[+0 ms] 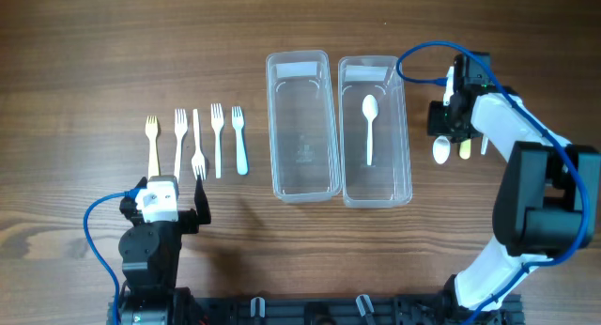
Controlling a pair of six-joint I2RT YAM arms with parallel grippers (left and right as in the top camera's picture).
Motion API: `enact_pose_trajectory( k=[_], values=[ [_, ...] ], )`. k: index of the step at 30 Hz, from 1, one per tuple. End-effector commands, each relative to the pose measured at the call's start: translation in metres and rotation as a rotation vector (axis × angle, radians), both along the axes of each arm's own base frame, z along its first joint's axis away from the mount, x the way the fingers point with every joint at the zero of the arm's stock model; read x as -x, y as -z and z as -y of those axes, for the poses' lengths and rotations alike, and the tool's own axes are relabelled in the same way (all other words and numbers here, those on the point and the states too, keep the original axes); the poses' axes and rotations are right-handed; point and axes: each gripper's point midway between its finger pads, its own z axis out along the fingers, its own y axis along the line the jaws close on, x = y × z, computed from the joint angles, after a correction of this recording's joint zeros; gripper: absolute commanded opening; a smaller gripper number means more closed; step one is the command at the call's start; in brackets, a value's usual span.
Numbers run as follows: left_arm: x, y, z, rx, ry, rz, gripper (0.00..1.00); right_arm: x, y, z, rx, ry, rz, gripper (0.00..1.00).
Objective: Pack container
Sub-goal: 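Grasp the thin white spoon handle with the right gripper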
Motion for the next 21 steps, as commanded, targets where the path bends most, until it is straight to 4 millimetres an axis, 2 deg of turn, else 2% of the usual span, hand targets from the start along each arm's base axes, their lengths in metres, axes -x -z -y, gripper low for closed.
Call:
enact_pose_trajectory(
  k=[1,5,7,11,14,17,21],
  values=[
    [0.000,0.004,0.004,-0.009,0.026,-0.007,1.00,0.004,0.016,-0.004,-0.019,0.004,-0.038,0.34],
    [0.000,0.004,0.004,-0.009,0.026,-0.007,1.00,0.006,0.020,-0.003,-0.023,0.023,-0.046,0.24],
    [0.000,0.004,0.004,-0.009,0.026,-0.007,1.00,0.006,0.020,-0.003,-0.023,0.023,-0.048,0.04],
    [0.000,0.004,0.004,-0.009,0.026,-0.007,1.00,0.007,0.015,-0.003,-0.021,0.018,-0.046,0.04],
    [0.000,0.004,0.004,-0.009,0.026,-0.007,1.00,0.002,0.000,-0.003,-0.012,-0.008,-0.008,0.04],
    [0.000,0.004,0.004,-0.009,0.026,-0.007,1.00,-0.008,-0.032,-0.002,-0.001,-0.014,0.075,0.04],
    [0.000,0.004,0.004,-0.009,0.026,-0.007,1.00,-0.018,-0.093,-0.010,-0.035,-0.033,0.238,0.04]
  ],
)
